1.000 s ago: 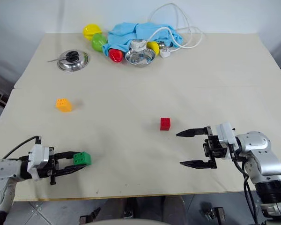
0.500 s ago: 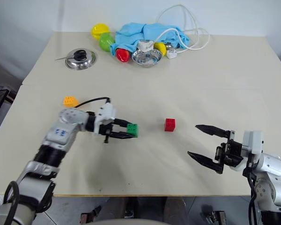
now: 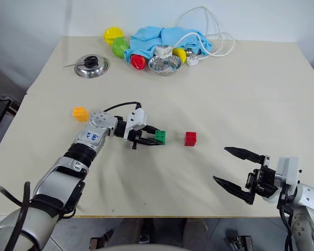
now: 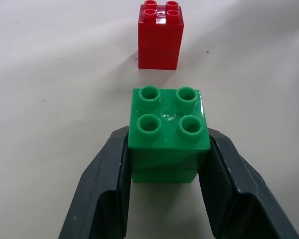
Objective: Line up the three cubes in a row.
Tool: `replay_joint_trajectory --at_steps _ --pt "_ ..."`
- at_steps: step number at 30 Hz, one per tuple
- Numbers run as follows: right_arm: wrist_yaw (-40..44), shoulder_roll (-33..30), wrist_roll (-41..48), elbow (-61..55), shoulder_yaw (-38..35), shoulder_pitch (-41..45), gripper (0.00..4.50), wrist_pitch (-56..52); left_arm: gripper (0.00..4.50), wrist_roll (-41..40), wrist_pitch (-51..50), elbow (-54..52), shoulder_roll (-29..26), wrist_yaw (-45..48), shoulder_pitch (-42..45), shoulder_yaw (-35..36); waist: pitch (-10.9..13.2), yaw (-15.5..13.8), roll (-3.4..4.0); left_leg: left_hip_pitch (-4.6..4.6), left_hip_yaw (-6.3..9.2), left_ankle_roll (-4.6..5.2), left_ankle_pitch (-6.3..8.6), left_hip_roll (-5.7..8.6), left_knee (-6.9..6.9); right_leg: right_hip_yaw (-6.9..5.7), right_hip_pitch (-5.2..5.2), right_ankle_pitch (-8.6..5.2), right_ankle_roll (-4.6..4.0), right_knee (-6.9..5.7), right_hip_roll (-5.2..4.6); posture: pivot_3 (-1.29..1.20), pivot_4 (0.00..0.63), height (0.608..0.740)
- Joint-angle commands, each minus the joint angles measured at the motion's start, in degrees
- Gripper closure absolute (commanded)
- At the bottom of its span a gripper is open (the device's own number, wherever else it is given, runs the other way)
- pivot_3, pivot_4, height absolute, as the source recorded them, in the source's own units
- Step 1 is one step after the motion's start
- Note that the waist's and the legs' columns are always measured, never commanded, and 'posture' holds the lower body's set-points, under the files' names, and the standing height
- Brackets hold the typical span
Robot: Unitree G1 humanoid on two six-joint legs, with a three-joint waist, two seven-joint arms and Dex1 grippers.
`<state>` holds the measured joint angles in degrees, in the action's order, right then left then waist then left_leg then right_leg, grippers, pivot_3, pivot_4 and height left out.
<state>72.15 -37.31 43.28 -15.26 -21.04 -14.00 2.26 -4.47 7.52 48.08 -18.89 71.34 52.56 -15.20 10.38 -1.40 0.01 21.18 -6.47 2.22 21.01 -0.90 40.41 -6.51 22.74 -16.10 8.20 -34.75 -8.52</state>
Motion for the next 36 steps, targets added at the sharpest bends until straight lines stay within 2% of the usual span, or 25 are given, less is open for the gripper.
replay_joint_trajectory --at_steps 1,5,9,12,13,15,17,22,26,29,32,36 --pt "-0.3 0.2 0.4 -0.1 -1.6 0.6 0.00 0.1 1.78 -1.6 0.2 -2.1 -1.0 1.2 -0.5 2.7 0.0 0.0 -0.02 0.02 0.01 0.00 0.00 0.00 0.00 -0.01 0.01 0.00 0.00 0.00 0.00 0.00 0.150 0.740" --pt "-2.2 0.7 1.3 -0.4 0.6 3.5 0.00 -2.4 0.57 -9.7 1.3 -13.5 -5.9 7.1 -7.4 9.7 0.0 1.1 -0.03 0.04 0.02 -0.01 0.00 -0.09 -0.01 -0.01 0.05 0.00 -0.01 0.00 0.00 0.00 0.150 0.740" --pt "-5.2 2.0 0.3 -0.1 4.3 8.7 0.00 -5.5 0.57 -16.6 1.0 -24.6 -14.3 8.9 -20.1 18.8 0.0 2.1 -0.01 0.01 0.04 -0.02 0.00 -0.35 -0.01 -0.04 0.05 -0.01 -0.03 -0.03 0.01 0.00 0.150 0.740" --pt "-5.9 3.9 -0.3 0.5 7.0 12.9 0.00 -6.2 0.03 -19.4 -1.6 -32.6 -17.7 0.5 -31.4 28.1 0.0 3.0 0.02 -0.03 0.01 -0.05 0.02 -0.47 -0.02 -0.03 0.06 -0.03 -0.06 -0.04 0.00 0.00 0.150 0.740" --pt "-5.9 4.3 -0.1 0.8 7.6 13.9 0.00 -6.8 0.01 -19.7 -1.4 -34.5 -17.8 -2.5 -34.3 30.6 0.0 2.8 0.01 -0.03 0.06 -0.06 0.03 -0.47 -0.02 -0.04 0.06 -0.04 -0.07 -0.05 -0.01 0.00 0.150 0.740" --pt "-4.3 5.3 -1.6 2.5 10.0 16.6 0.00 -5.7 0.01 -23.1 -3.4 -42.4 -13.9 -13.3 -46.3 41.1 0.0 2.5 0.01 0.02 0.21 -0.05 0.02 -0.42 0.01 -0.10 0.02 -0.04 -0.09 -0.05 -0.05 0.00 0.150 0.740" --pt "-3.3 6.0 -2.8 4.3 11.3 18.7 0.00 -4.8 0.01 -24.4 -4.7 -48.5 -10.1 -20.5 -55.0 46.6 0.0 2.3 0.00 -0.05 0.27 -0.02 0.07 -0.35 0.00 -0.02 -0.07 -0.03 -0.10 -0.02 -0.21 0.00 0.150 0.740" --pt "-2.8 7.3 -4.0 7.4 12.4 22.6 0.00 -4.0 0.01 -21.0 -2.6 -57.7 -1.0 -33.2 -69.5 51.4 0.0 1.3 -0.06 0.02 0.48 0.03 0.19 -0.23 0.00 -0.19 -0.19 -0.03 -0.10 0.17 -0.34 0.00 0.150 0.740" --pt "-1.9 7.7 -4.1 9.0 12.8 25.2 0.00 -4.1 0.01 -20.4 -4.0 -61.6 1.1 -37.9 -72.6 50.0 0.0 0.6 -0.07 0.00 0.51 0.06 0.21 -0.15 0.00 -0.25 -0.19 -0.03 -0.11 0.33 -0.49 0.00 0.150 0.740" --pt "-1.1 7.3 -4.4 10.0 13.1 26.7 0.00 -4.3 0.01 -18.4 -9.3 -62.9 0.3 -43.3 -69.8 47.1 0.0 0.5 -0.04 -0.02 0.46 0.06 0.21 -0.12 -0.01 -0.35 -0.17 -0.04 -0.12 0.31 -0.62 0.00 0.150 0.740" --pt "-0.7 7.0 -4.5 10.3 13.1 27.5 0.00 -4.8 0.01 -15.9 -15.6 -63.9 -0.6 -50.4 -63.3 44.1 0.0 0.3 -0.04 -0.01 0.46 0.07 0.21 -0.08 -0.01 -0.41 -0.15 -0.04 -0.12 0.20 -0.62 0.00 0.150 0.740" --pt "-0.8 6.2 -3.8 9.2 13.6 27.2 0.00 -7.9 0.01 -12.4 -23.9 -60.2 -0.7 -59.6 -50.1 40.1 0.0 0.0 -0.08 0.05 0.50 0.14 0.16 0.00 -0.02 -0.52 -0.17 -0.03 -0.10 -0.03 -0.60 0.00 0.150 0.740"
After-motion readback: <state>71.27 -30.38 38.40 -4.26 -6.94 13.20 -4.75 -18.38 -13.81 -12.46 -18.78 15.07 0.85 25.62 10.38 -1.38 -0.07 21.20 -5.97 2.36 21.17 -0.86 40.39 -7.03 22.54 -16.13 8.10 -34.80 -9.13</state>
